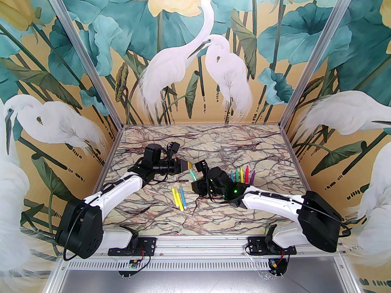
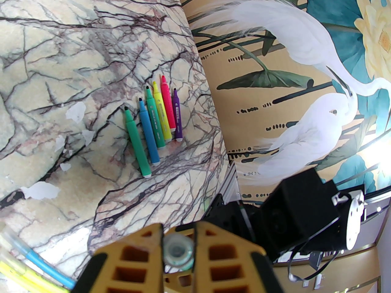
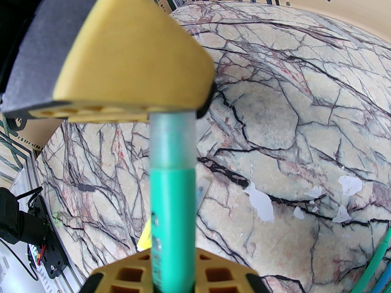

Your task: Open the pen caps

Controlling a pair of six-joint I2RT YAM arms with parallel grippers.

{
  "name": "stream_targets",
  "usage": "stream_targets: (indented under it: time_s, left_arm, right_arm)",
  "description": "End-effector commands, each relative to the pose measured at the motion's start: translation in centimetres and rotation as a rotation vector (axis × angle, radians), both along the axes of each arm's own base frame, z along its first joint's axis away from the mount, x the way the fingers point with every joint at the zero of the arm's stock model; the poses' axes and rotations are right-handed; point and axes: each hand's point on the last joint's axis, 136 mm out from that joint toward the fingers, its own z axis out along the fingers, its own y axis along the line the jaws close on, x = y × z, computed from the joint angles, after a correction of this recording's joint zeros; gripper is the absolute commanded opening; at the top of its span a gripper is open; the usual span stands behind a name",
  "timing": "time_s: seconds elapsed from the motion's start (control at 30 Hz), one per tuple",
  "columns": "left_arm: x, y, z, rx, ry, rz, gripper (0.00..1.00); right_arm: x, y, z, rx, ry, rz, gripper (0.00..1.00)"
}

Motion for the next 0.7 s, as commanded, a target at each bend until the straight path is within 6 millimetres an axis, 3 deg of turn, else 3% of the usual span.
stream_targets:
  time_s: [0.0, 0.47, 0.67]
  left_arm:
    - [5.0, 4.9, 1.2, 0.078, -0.13, 0.255, 0.0]
    - [6.0, 6.4, 0.7, 0.086, -0.098, 0.307, 0.0]
    - [5.5, 7.0, -0.5, 0.16, -0.068, 0.298, 0.0]
  right_arm:
    - [-1.8, -3.2, -5.0, -0.165, 0.125, -0.029, 0.0]
    - [-2.2, -3.7, -5.3, -0.171, 0.123, -0.023, 0.0]
    - [-0.7, -5.0, -5.3, -0.21, 0.09, -0.129, 0.0]
